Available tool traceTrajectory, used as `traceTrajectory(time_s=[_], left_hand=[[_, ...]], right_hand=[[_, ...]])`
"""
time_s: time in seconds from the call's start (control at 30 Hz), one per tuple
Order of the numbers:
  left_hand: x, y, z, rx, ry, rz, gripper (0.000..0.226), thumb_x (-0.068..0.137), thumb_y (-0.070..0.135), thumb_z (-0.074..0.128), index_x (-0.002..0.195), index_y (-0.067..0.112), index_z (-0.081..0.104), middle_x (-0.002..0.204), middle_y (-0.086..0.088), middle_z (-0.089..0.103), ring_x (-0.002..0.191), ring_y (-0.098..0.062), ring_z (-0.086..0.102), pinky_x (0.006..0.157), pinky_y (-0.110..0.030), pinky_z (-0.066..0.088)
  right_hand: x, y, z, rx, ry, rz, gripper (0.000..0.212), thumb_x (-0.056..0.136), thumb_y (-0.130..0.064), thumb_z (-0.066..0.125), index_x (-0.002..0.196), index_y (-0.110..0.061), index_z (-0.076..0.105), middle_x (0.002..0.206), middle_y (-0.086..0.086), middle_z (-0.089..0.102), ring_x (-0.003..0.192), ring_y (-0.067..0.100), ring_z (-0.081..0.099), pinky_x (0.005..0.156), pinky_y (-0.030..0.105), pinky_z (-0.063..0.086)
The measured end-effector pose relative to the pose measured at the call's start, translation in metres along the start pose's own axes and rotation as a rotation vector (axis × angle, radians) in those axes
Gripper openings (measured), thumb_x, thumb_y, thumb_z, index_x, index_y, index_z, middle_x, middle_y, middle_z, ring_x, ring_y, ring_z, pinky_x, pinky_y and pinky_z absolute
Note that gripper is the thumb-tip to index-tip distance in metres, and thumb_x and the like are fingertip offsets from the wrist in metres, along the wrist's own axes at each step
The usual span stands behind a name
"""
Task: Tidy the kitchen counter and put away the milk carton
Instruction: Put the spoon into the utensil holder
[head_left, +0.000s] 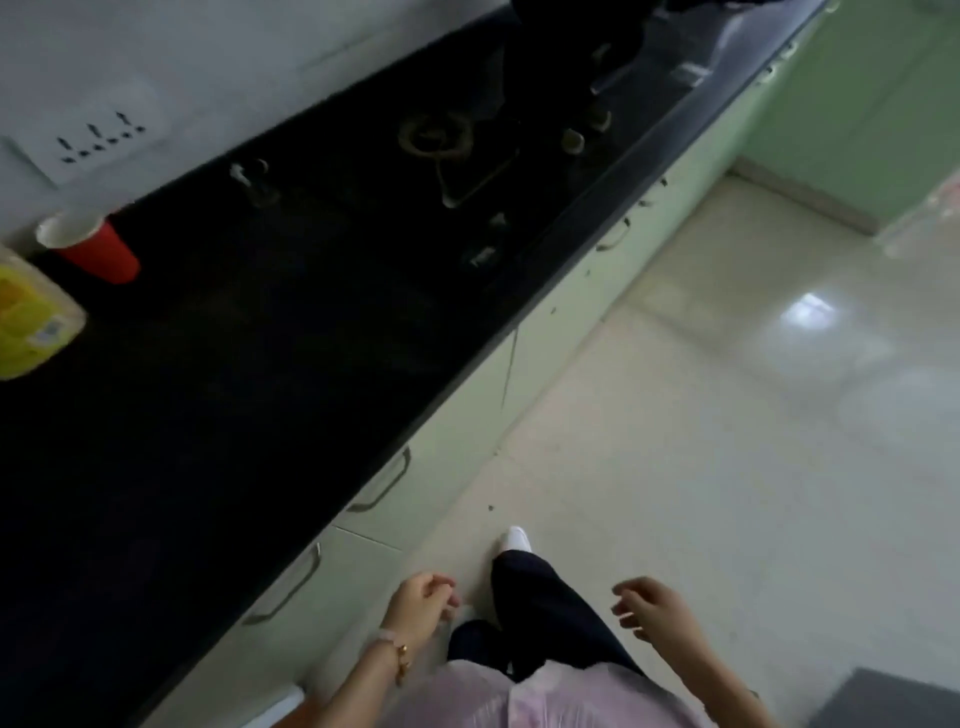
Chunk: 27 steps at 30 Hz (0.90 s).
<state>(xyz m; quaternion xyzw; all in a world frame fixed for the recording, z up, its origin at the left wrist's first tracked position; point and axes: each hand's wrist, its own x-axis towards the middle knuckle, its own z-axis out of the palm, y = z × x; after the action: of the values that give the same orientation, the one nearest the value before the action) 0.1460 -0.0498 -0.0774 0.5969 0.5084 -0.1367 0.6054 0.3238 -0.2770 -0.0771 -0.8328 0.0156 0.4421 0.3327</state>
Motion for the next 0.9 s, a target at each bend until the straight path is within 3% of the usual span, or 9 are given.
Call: traceTrajectory(time_s=[0.1,0.27,0.33,0.43,0.5,0.6,0.73,0.83,0.9], left_hand=[[0.009,0.012,0.027,-0.013,-0.045,-0.092,0.021,0.089,0.006,0.044,0.075,0.016,0.057,0.068,-0.002,0.061,0.047,-0.008,0.054,0.048,-0.018,0.036],[0.042,0.069,0.078,0.091,-0.158,-0.033,0.024,0.09,0.006,0.039,0.075,0.019,0.053,0.069,-0.001,0.06,0.055,-0.012,0.051,0.05,-0.022,0.035],[0.058,0.087,0.098,0.164,-0.173,-0.029,0.022,0.09,0.007,0.039,0.077,0.018,0.053,0.068,0.0,0.06,0.055,-0.012,0.052,0.05,-0.022,0.035],[0.081,0.1,0.123,0.262,-0.147,-0.071,0.02,0.089,0.006,0.038,0.079,0.016,0.052,0.067,0.0,0.059,0.053,-0.012,0.051,0.047,-0.021,0.033],[0.092,0.106,0.136,0.321,-0.135,-0.126,0.021,0.089,0.006,0.037,0.078,0.016,0.051,0.067,-0.001,0.059,0.05,-0.012,0.049,0.044,-0.02,0.031],[0.111,0.125,0.153,0.373,-0.121,-0.158,0.018,0.09,0.007,0.039,0.082,0.014,0.053,0.068,-0.002,0.059,0.052,-0.013,0.05,0.046,-0.019,0.032],[0.138,0.157,0.173,0.291,-0.051,-0.162,0.018,0.091,0.003,0.038,0.085,0.009,0.054,0.069,-0.007,0.057,0.056,-0.017,0.05,0.05,-0.021,0.037],[0.151,0.178,0.181,0.366,-0.023,-0.147,0.022,0.092,-0.001,0.04,0.076,0.007,0.053,0.063,-0.009,0.053,0.044,-0.014,0.047,0.031,-0.01,0.031],[0.169,0.19,0.184,0.431,-0.014,-0.16,0.031,0.089,-0.003,0.047,0.062,0.012,0.055,0.061,-0.009,0.056,0.047,-0.013,0.05,0.04,-0.013,0.038]], right_hand=[[-0.01,0.063,-0.022,0.057,0.051,0.169,0.019,0.09,-0.003,0.045,0.084,-0.007,0.062,0.071,0.011,0.065,0.06,0.021,0.057,0.054,0.024,0.039],[-0.009,0.123,-0.046,0.093,0.062,0.357,0.019,0.089,-0.002,0.045,0.088,-0.005,0.064,0.068,0.009,0.066,0.056,0.02,0.059,0.046,0.021,0.036],[0.002,0.13,-0.06,0.081,0.066,0.382,0.02,0.088,-0.002,0.047,0.092,-0.002,0.066,0.067,0.007,0.065,0.06,0.02,0.058,0.052,0.024,0.04],[0.028,0.124,-0.093,0.036,0.072,0.361,0.019,0.087,-0.003,0.05,0.09,-0.008,0.068,0.071,-0.002,0.065,0.077,0.02,0.062,0.07,0.027,0.044],[0.048,0.108,-0.122,0.044,0.047,0.339,0.017,0.088,-0.006,0.049,0.089,-0.011,0.065,0.075,-0.002,0.064,0.076,0.016,0.061,0.065,0.024,0.044],[0.085,0.077,-0.168,0.154,0.039,0.326,0.018,0.09,-0.004,0.043,0.095,-0.004,0.06,0.072,0.006,0.06,0.06,0.015,0.053,0.049,0.019,0.038],[0.133,0.033,-0.235,0.203,0.094,0.241,0.019,0.09,-0.007,0.042,0.094,-0.007,0.06,0.076,0.007,0.062,0.064,0.016,0.055,0.057,0.024,0.041],[0.162,0.005,-0.283,0.286,0.151,0.159,0.02,0.09,-0.008,0.042,0.095,-0.01,0.061,0.082,0.007,0.064,0.071,0.018,0.058,0.063,0.026,0.043],[0.182,-0.006,-0.309,0.324,0.174,0.14,0.021,0.09,-0.009,0.042,0.095,-0.012,0.061,0.084,0.007,0.065,0.074,0.018,0.06,0.064,0.026,0.044]])
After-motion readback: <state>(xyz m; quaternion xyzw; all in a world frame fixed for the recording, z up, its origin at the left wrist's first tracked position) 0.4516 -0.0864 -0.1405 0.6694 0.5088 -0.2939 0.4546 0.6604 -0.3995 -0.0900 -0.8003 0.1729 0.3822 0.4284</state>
